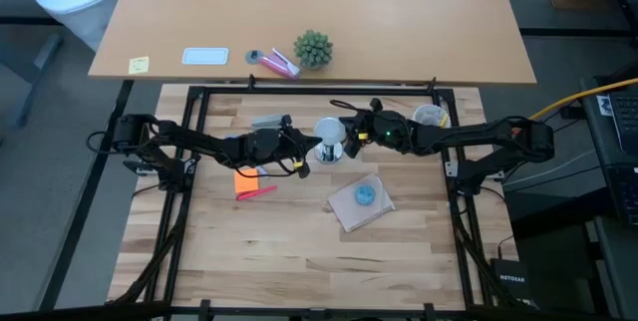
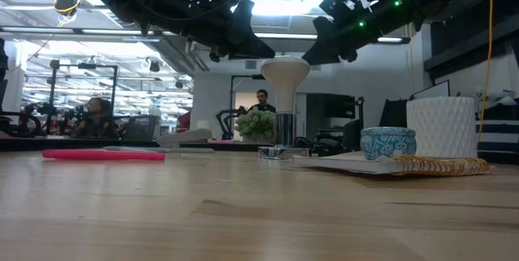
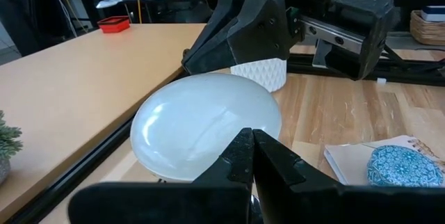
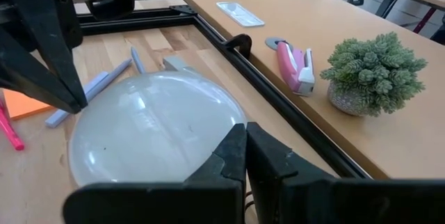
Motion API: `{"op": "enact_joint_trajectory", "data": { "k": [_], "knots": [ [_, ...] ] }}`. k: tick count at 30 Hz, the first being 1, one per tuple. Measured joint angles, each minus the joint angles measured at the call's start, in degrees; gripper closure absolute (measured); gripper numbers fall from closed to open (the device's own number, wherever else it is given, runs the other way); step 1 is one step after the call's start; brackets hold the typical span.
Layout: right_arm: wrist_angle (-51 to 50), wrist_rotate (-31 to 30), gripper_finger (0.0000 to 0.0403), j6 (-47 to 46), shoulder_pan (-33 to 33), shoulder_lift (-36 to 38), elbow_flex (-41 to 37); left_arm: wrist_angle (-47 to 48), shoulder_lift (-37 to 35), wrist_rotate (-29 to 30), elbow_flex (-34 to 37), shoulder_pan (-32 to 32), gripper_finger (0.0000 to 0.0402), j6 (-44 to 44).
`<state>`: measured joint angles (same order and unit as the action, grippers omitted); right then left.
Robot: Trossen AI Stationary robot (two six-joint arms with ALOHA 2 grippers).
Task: Screw lightbulb
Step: Insert the lightbulb into the lamp
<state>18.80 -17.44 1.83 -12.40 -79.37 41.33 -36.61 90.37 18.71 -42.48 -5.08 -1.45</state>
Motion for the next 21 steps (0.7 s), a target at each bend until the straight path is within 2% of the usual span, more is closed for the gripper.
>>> {"op": "enact_joint_trajectory", "data": {
  "k": [10, 21],
  "knots": [
    [-0.5, 0.3, 0.0391, 0.0, 0.0, 0.0, 0.0, -0.5, 0.0, 0.0, 0.0, 0.0, 0.0402, 0.0],
    [-0.8, 0.4, 0.0391, 0.0, 0.0, 0.0, 0.0, -5.9, -0.9, 0.1, 0.0, 0.6, 0.0401, -3.0]
  ]
}}
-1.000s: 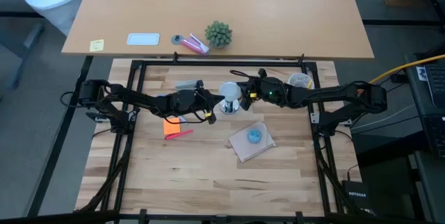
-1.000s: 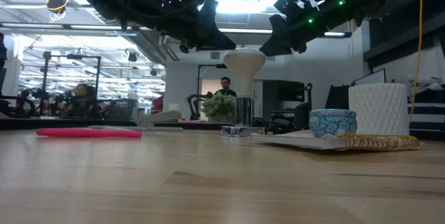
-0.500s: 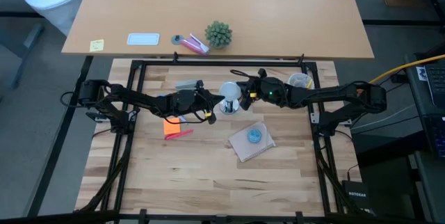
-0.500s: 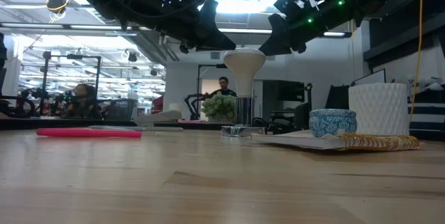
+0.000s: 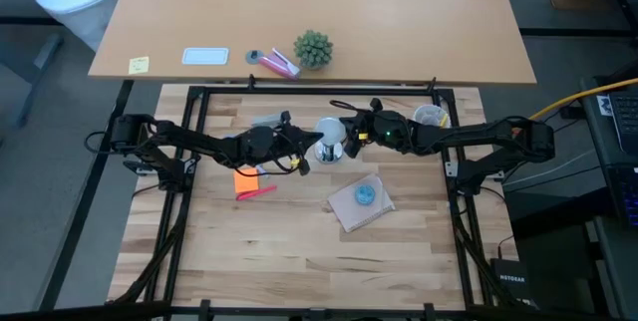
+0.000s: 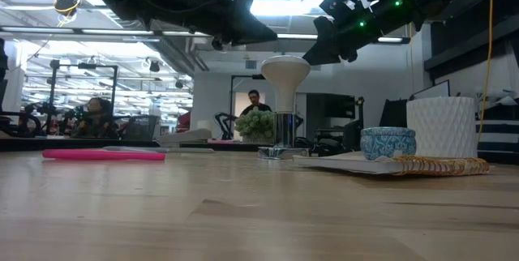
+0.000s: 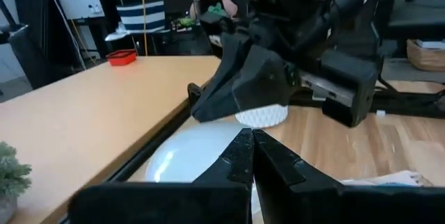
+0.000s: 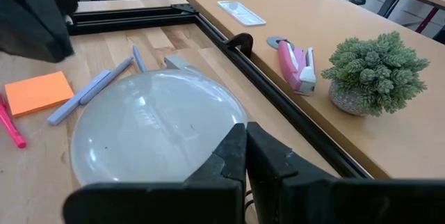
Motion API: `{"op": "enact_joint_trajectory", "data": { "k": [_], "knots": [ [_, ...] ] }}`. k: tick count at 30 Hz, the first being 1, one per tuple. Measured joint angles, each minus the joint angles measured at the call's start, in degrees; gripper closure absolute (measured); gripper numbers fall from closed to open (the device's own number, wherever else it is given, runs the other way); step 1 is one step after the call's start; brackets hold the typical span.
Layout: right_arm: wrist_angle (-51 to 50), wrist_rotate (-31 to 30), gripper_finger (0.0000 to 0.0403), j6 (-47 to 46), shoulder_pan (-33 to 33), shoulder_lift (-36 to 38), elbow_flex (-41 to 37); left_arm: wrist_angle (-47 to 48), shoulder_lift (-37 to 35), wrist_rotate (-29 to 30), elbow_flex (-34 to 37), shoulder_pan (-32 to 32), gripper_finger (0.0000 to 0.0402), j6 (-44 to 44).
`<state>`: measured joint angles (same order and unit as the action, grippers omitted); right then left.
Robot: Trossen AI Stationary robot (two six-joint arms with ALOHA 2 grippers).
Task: Screw lightbulb
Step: Insert the lightbulb into the lamp
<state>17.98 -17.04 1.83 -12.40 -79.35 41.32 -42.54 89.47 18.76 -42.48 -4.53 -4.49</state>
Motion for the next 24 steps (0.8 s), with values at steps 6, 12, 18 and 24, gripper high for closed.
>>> {"op": "enact_joint_trajectory", "data": {
  "k": [6, 12, 18, 24],
  "knots": [
    [0.0, 0.0, 0.0391, 0.0, 0.0, 0.0, 0.0, 3.4, 0.0, 0.0, 0.0, 2.0, 0.0402, 0.7],
    [0.0, 0.1, 0.0391, 0.0, 0.0, 0.0, 0.0, 7.8, 0.0, -0.1, 0.0, 2.7, 0.0401, 3.6],
    [-0.1, 0.1, 0.0391, 0.0, 0.0, 0.0, 0.0, 8.2, 0.0, 1.3, 0.0, 1.1, 0.0401, 4.1],
    [-0.2, 0.0, 0.0391, 0.0, 0.0, 0.0, 0.0, 10.0, 0.0, 3.0, 0.0, -0.2, 0.0402, 6.0]
  ]
}}
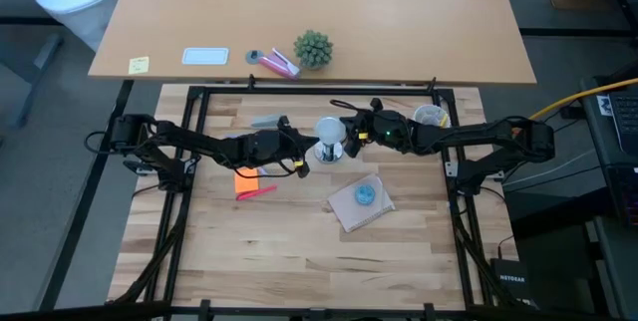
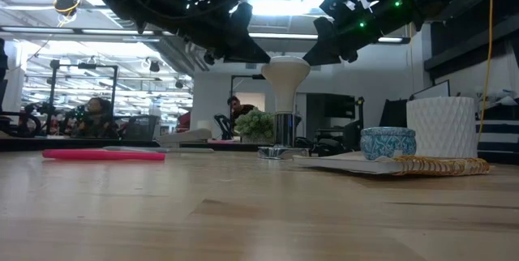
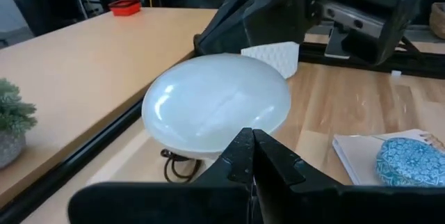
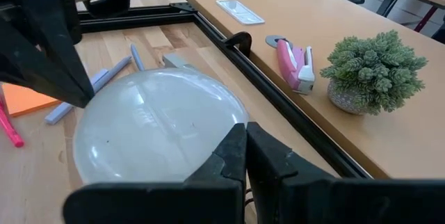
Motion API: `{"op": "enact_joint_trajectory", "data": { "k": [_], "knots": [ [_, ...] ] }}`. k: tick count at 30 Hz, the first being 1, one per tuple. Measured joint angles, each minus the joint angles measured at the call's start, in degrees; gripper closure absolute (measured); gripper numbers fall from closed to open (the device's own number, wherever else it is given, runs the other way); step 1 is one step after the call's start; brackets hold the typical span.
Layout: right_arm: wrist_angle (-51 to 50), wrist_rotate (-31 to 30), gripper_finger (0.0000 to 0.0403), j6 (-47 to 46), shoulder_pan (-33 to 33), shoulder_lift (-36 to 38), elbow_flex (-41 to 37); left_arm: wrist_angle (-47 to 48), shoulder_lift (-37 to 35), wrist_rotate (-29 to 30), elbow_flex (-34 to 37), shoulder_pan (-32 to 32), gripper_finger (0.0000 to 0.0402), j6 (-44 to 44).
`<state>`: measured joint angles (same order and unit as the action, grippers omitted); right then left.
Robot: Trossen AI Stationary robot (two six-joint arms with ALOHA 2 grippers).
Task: Screw lightbulb
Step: Insert the lightbulb into the lamp
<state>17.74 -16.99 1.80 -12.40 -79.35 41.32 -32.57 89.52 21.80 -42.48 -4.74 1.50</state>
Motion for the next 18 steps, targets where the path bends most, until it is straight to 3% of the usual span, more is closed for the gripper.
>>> {"op": "enact_joint_trajectory", "data": {
  "k": [18],
  "knots": [
    [-1.9, 2.7, 0.0391, -1.8, 0.0, 0.1, 0.1, 0.6, 0.0, 5.1, 0.0, -0.3, 0.0401, 0.0]
  ]
}}
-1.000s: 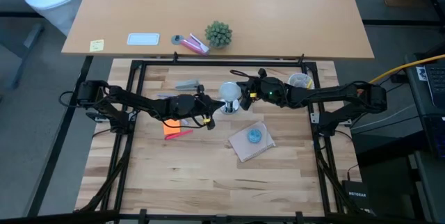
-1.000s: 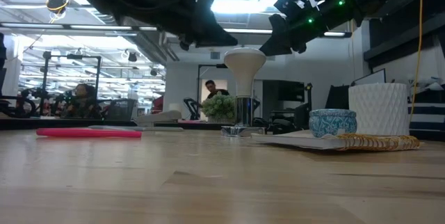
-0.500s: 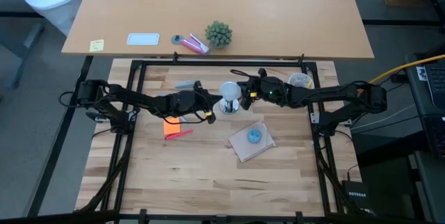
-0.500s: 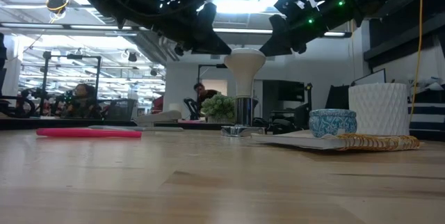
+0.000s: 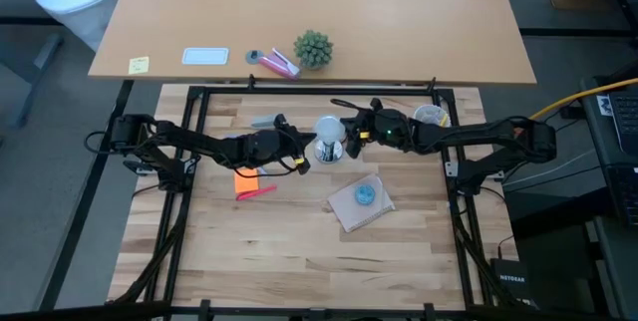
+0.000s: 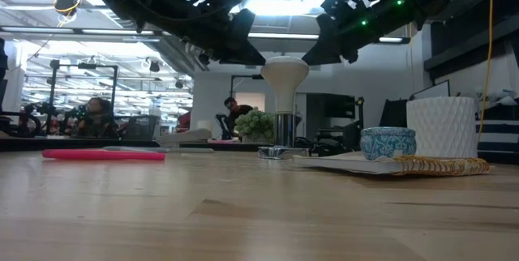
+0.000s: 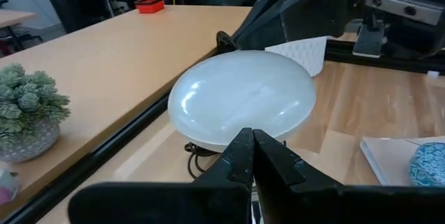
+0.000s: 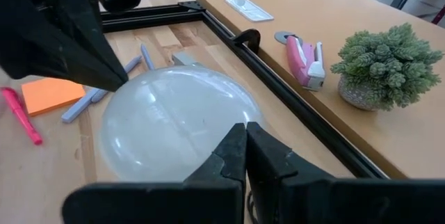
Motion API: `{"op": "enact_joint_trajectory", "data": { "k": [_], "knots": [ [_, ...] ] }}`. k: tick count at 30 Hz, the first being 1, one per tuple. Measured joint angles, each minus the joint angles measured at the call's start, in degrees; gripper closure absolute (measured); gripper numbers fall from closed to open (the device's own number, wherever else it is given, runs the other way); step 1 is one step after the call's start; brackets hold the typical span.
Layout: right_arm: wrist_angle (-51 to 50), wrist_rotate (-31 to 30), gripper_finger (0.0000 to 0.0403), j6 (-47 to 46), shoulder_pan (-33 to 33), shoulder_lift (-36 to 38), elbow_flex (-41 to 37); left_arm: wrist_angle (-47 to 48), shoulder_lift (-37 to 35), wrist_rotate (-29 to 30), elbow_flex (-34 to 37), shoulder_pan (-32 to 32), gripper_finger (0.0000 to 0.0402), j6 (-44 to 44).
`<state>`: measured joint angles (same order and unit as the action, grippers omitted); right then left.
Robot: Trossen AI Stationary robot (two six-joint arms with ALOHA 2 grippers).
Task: Screw lightbulb
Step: Insert the lightbulb into the lamp
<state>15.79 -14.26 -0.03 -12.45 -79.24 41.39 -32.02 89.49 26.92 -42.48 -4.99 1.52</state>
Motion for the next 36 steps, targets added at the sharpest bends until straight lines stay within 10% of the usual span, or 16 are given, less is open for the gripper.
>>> {"op": "enact_joint_trajectory", "data": {
  "k": [18, 36],
  "knots": [
    [0.9, 13.8, 0.0391, -0.2, 0.3, -0.2, -0.1, -0.2, 0.0, 3.8, 0.0, -1.4, 0.0401, -0.4],
    [1.3, 10.6, 0.0391, -1.9, 0.1, -0.2, -0.1, -2.9, 0.0, 3.7, 0.0, -1.9, 0.0402, -0.6]
  ]
}}
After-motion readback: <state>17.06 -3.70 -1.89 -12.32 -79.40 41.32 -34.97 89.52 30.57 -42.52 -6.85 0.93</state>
